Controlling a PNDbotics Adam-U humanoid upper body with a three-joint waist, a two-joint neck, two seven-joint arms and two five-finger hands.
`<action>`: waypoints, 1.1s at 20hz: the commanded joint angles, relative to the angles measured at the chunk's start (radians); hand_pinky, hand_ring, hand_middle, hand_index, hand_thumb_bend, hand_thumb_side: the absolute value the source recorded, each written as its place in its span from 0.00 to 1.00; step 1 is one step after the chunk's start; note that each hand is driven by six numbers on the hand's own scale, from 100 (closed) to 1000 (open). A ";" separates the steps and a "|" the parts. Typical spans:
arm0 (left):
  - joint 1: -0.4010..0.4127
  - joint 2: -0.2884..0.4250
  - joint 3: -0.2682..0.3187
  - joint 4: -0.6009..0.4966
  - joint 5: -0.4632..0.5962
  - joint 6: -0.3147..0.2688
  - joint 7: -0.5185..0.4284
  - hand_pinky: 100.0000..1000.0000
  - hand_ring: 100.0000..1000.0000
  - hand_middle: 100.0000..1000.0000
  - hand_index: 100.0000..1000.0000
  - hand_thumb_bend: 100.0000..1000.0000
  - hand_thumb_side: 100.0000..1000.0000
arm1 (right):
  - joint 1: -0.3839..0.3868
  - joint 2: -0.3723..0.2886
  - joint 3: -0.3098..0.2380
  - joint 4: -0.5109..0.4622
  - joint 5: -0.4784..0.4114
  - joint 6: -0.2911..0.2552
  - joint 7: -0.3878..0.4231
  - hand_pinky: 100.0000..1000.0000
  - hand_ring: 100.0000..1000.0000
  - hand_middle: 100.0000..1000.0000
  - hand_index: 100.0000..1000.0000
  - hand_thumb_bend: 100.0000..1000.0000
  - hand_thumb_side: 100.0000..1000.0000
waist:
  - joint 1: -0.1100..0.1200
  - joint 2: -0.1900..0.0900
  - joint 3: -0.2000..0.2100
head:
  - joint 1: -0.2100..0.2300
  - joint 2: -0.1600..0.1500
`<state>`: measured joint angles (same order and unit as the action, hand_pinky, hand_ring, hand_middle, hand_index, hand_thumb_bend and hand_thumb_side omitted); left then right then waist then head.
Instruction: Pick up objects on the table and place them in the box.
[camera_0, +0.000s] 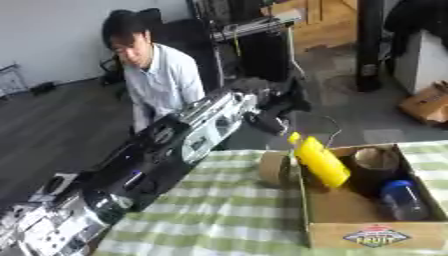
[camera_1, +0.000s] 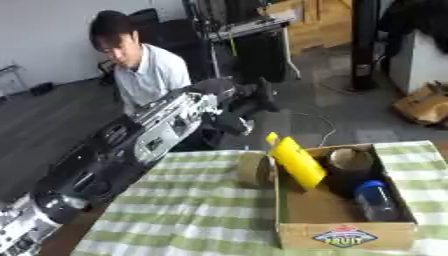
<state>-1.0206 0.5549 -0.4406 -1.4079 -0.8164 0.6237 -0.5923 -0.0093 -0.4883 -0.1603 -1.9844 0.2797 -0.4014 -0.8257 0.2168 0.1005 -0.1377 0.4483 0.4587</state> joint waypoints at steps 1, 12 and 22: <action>-0.053 -0.034 0.000 0.038 -0.054 0.103 -0.139 0.50 0.38 0.18 0.45 0.00 0.46 | -0.009 -0.020 -0.004 -0.016 -0.003 -0.062 -0.059 0.88 0.97 0.79 0.83 0.00 1.00 | -0.018 -0.013 -0.001 | 0.009 -0.016; -0.119 -0.211 0.001 0.262 -0.178 0.003 -0.107 0.52 0.39 0.20 0.46 0.00 0.46 | -0.018 -0.015 0.002 -0.016 -0.015 -0.068 -0.049 0.88 0.97 0.79 0.83 0.00 1.00 | -0.027 -0.008 -0.020 | 0.030 -0.038; -0.153 -0.318 0.018 0.417 -0.244 -0.069 -0.048 0.53 0.41 0.21 0.47 0.00 0.47 | -0.030 -0.015 0.006 -0.016 -0.027 -0.071 -0.039 0.88 0.97 0.79 0.83 0.00 1.00 | -0.030 -0.002 -0.030 | 0.036 -0.034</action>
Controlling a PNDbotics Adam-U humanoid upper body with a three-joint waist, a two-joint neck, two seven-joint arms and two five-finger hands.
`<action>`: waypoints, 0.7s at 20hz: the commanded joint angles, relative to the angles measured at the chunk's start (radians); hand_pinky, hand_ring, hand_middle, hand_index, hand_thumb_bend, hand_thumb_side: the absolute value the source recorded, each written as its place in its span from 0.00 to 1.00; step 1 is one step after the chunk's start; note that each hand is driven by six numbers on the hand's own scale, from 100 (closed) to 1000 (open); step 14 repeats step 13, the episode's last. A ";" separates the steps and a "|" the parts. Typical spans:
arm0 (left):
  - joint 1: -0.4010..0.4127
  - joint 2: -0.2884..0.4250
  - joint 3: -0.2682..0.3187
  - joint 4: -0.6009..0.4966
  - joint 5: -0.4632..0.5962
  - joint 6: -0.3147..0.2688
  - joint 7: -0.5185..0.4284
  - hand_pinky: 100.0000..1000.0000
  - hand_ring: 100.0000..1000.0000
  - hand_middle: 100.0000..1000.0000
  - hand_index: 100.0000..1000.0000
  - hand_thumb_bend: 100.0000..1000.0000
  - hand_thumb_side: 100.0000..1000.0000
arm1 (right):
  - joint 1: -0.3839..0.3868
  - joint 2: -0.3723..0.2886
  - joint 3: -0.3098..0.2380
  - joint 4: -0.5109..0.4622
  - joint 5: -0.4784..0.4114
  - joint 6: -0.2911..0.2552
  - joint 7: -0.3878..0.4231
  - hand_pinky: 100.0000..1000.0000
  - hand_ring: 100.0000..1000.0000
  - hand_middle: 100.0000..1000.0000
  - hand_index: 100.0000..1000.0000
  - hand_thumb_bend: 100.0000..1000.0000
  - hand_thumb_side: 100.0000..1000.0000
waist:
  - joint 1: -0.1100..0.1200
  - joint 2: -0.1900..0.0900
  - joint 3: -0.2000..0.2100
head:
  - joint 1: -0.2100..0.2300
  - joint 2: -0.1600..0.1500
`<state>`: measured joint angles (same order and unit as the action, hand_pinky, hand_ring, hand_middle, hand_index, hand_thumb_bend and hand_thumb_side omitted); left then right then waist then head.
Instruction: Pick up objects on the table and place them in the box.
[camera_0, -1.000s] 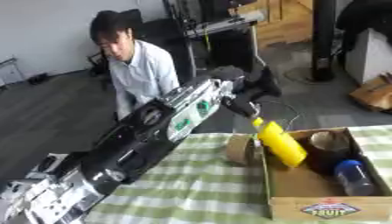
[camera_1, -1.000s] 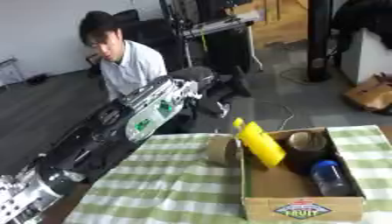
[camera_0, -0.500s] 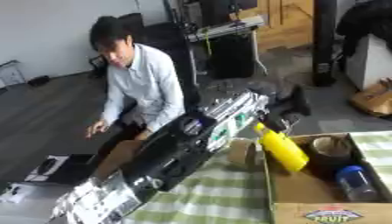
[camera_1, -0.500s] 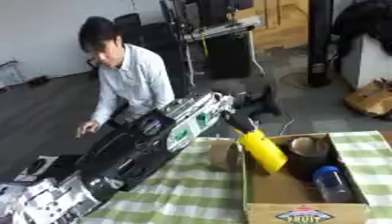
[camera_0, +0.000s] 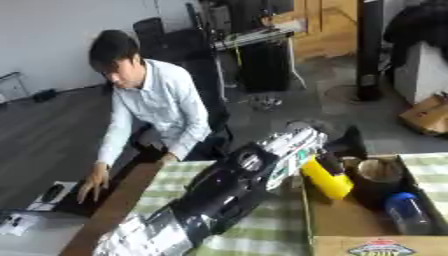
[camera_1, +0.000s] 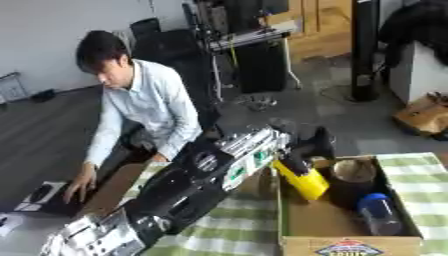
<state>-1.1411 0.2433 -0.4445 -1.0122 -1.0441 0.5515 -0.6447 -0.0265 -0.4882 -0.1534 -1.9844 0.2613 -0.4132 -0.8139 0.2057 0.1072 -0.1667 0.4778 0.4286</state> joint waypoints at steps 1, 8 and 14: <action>-0.034 -0.016 0.026 0.035 -0.020 0.000 0.014 0.53 0.41 0.21 0.47 0.00 0.47 | -0.014 -0.015 0.000 -0.016 -0.009 -0.060 -0.050 0.88 0.97 0.79 0.83 0.00 1.00 | -0.019 -0.008 -0.003 | 0.008 -0.005; -0.042 -0.057 0.052 0.082 -0.002 -0.019 0.096 0.59 0.52 0.39 0.73 0.00 0.76 | -0.018 -0.012 0.001 -0.016 -0.013 -0.060 -0.046 0.87 0.97 0.79 0.83 0.00 1.00 | -0.020 -0.005 -0.012 | 0.015 -0.006; -0.048 -0.071 0.057 0.091 0.019 -0.057 0.123 0.63 0.64 0.59 0.97 0.00 0.97 | -0.019 -0.011 0.001 -0.016 -0.014 -0.059 -0.045 0.87 0.97 0.79 0.83 0.00 1.00 | -0.019 -0.005 -0.015 | 0.017 -0.009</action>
